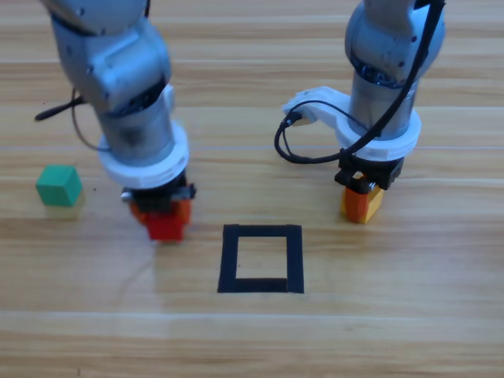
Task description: Stack the blocks in the rectangular block: red at the bottom, yellow in the middle, green on top
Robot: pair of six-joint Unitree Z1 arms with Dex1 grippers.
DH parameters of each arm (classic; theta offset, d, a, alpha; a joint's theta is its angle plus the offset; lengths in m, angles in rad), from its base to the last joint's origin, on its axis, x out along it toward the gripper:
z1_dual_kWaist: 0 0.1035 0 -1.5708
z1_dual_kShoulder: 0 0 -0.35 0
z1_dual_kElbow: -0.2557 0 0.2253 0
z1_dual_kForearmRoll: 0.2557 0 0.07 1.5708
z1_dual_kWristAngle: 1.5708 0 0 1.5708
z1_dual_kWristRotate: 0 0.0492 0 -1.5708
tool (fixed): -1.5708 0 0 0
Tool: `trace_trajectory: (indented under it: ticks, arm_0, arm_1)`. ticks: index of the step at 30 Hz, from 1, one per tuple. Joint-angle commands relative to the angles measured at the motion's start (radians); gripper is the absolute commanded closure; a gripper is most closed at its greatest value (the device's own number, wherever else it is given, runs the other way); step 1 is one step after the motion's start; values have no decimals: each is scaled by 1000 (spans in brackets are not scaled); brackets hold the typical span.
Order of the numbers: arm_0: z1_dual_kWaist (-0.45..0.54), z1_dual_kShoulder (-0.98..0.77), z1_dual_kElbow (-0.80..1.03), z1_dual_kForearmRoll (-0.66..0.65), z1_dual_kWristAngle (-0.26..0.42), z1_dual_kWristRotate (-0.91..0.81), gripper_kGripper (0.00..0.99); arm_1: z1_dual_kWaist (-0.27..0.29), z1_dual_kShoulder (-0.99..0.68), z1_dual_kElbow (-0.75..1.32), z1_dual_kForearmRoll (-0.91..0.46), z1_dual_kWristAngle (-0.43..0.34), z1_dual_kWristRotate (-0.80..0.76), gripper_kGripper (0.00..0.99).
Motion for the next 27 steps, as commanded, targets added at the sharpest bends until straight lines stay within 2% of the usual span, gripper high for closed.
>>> trace_trajectory:
  ticks: [1, 4, 9, 12, 14, 16, 19, 22, 27]
  arm_0:
    - [-125, 13, -122, 93, 1, 21, 909]
    - [-164, 13, -140, 108, 5, -2, 910]
    - [-225, 65, -188, 131, 5, -53, 910]
    - [-251, 108, -238, 151, 7, -58, 910]
    - [-263, 134, -264, 159, 5, -52, 910]
    - [-268, 152, -275, 164, 4, -47, 910]
    - [-270, 171, -280, 164, 2, -49, 910]
    - [-270, 195, -306, 176, 5, -53, 910]
    - [-270, 225, -330, 182, 13, -81, 909]
  arm_1:
    - [-48, -132, 79, 25, 6, 55, 990]
    - [-54, -196, 118, 25, 40, 87, 990]
    - [-54, -242, 136, 24, 51, 142, 990]
    - [-54, -273, 167, 24, 117, 197, 990]
    - [-54, -282, 190, 24, 187, 239, 990]
    - [-72, -279, 213, 24, 243, 303, 990]
    - [-72, -276, 234, 25, 217, 415, 990]
    - [-65, -299, 263, 25, 128, 559, 990]
    - [-63, -311, 294, 17, 120, 691, 990]
